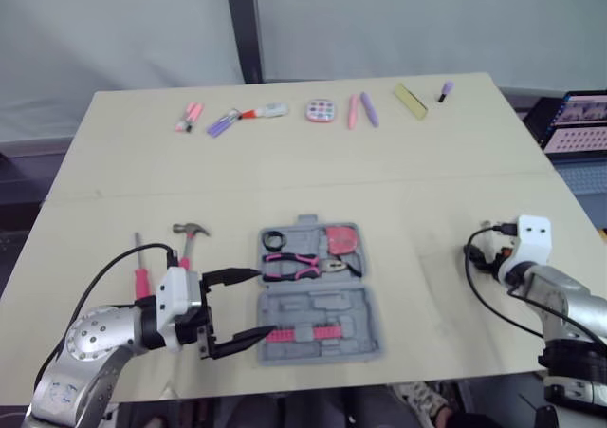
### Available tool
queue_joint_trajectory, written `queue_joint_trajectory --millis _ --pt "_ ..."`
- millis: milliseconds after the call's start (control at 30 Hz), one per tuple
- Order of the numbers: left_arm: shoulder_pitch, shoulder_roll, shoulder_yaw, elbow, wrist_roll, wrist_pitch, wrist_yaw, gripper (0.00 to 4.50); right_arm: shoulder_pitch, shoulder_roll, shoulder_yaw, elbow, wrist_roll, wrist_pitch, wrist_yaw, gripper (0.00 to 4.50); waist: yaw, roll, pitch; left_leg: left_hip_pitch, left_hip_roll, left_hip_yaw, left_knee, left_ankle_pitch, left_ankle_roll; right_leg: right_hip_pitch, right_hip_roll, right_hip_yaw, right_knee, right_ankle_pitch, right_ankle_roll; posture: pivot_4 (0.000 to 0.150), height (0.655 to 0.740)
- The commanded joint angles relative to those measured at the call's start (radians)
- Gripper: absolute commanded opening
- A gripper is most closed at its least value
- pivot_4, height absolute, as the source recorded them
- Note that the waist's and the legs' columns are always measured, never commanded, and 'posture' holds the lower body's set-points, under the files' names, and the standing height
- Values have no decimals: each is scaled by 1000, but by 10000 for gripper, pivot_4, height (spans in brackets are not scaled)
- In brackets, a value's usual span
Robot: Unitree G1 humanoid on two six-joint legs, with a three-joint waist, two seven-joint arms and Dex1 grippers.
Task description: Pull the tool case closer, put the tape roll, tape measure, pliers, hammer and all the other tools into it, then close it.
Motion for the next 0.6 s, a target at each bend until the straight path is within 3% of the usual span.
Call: queue_joint_trajectory --millis 33,167,267,400,433,500,600 --pt "6 -2 9 -30 -3 -6 5 45000 4 -5 -1 -1 -6 -11 9 44612 0 0 0 0 0 0 0 0 0 0 0 0 0 0 0 1500 7400" --pt "6 -1 7 -33 -3 -3 9 45000 15 -5 -8 -8 -1 -4 8 44612 0 0 0 0 0 0 0 0 0 0 0 0 0 0 0 1500 7400" --pt "5 -1 7 -34 -4 -2 9 45000 19 -5 -9 -14 0 -1 8 32669 3 0 0 0 0 0 0 0 0 0 0 0 0 0 0 1500 7400" --pt "0 -2 5 -35 -3 2 13 45000 21 -3 -10 -18 2 6 6 12198 4 0 0 0 -1 -1 0 0 0 0 -1 0 0 0 0 1500 7400" --pt "-1 -3 4 -35 -3 2 14 45000 22 -3 -11 -19 2 8 5 5287 4 0 0 0 -1 -1 0 0 0 0 -1 0 0 0 0 1500 7400" --pt "-2 -3 2 -35 -2 2 16 45000 22 -2 -10 -20 1 8 4 408 4 0 0 0 0 -1 0 0 0 0 0 0 0 0 0 1500 7400" --pt "-4 -4 1 -31 -3 0 16 45000 21 0 -11 -23 1 10 2 408 4 0 0 0 0 -1 0 0 0 0 -1 0 0 0 0 1500 7400"
